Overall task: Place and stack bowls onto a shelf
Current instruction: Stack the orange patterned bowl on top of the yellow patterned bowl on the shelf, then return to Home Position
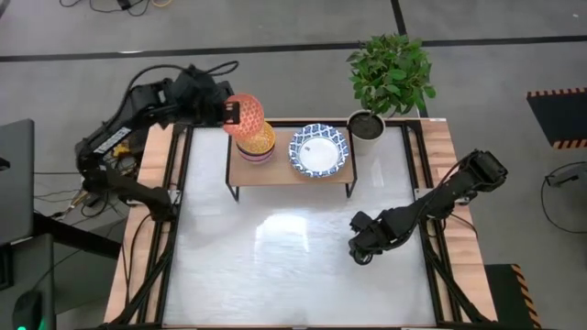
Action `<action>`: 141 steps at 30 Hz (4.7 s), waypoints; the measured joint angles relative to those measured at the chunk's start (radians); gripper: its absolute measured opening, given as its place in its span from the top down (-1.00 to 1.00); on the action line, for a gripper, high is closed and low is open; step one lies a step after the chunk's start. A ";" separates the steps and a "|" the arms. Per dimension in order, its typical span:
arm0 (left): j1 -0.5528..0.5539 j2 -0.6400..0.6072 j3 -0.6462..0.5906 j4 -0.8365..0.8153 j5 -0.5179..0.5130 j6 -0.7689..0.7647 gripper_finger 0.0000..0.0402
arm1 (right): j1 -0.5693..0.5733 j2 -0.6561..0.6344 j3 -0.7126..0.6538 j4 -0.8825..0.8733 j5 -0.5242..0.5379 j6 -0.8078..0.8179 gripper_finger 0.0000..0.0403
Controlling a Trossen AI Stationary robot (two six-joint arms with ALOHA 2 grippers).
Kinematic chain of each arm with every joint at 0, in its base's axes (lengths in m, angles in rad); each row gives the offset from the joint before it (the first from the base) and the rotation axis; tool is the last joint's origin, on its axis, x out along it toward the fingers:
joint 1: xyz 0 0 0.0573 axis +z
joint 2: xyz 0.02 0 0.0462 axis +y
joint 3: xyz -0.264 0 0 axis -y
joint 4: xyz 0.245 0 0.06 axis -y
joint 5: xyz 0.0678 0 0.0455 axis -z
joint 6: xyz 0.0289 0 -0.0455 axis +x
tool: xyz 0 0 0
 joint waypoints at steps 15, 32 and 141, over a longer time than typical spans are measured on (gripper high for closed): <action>0.087 0.157 -0.001 -0.037 0.130 0.108 0.97 | -0.016 0.000 0.000 0.023 0.000 -0.001 0.84; 0.100 0.207 -0.008 -0.102 0.171 0.126 0.97 | -0.025 0.000 0.000 0.023 0.009 -0.009 0.84; -0.210 -1.248 -1.443 1.211 0.404 0.429 0.36 | -0.372 -1.377 -0.568 0.822 0.126 -0.892 0.84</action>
